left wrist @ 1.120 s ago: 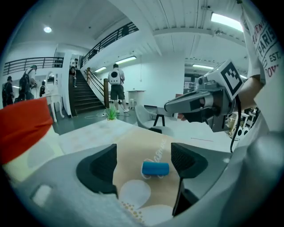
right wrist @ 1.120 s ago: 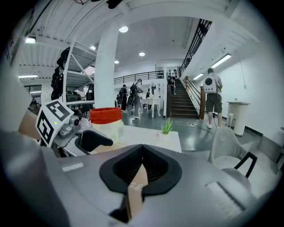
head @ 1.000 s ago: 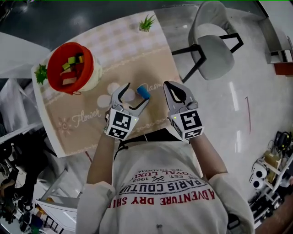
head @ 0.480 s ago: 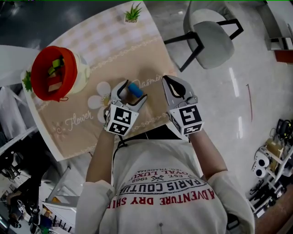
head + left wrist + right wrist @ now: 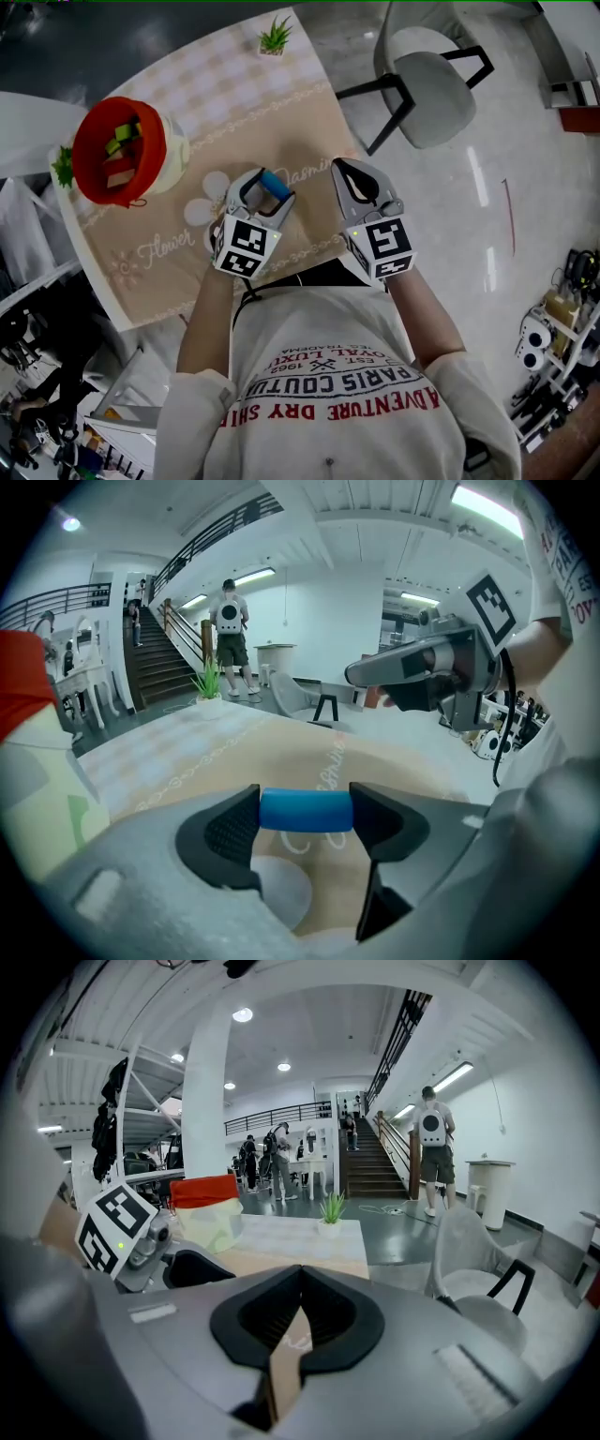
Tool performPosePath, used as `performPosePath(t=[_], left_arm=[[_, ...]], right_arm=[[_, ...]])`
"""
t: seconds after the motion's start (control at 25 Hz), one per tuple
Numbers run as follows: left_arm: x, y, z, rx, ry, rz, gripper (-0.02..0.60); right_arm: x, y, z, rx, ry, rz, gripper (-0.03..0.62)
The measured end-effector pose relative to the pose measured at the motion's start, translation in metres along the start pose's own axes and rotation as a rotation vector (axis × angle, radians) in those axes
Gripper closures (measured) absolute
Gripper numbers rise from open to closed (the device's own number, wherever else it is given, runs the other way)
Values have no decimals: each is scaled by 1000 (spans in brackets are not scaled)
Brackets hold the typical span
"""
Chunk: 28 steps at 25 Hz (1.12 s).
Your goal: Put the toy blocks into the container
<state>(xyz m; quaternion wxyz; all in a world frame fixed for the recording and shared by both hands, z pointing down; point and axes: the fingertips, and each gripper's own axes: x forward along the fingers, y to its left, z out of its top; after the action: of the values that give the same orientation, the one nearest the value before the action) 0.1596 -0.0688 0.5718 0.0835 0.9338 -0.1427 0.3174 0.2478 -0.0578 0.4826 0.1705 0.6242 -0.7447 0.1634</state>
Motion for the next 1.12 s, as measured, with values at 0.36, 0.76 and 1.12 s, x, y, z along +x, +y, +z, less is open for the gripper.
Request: performPosePath(t=[0.36, 0.76, 1.12], left_arm=[[-68, 45, 48, -8, -132, 143, 272], [-166, 99, 85, 5, -248, 322, 272], [-240, 153, 88, -34, -308, 497, 272]], right_arm=[[9, 37, 48, -56, -54, 58, 592], [28, 105, 115, -130, -148, 174, 592], [55, 161, 158, -212, -201, 294, 592]])
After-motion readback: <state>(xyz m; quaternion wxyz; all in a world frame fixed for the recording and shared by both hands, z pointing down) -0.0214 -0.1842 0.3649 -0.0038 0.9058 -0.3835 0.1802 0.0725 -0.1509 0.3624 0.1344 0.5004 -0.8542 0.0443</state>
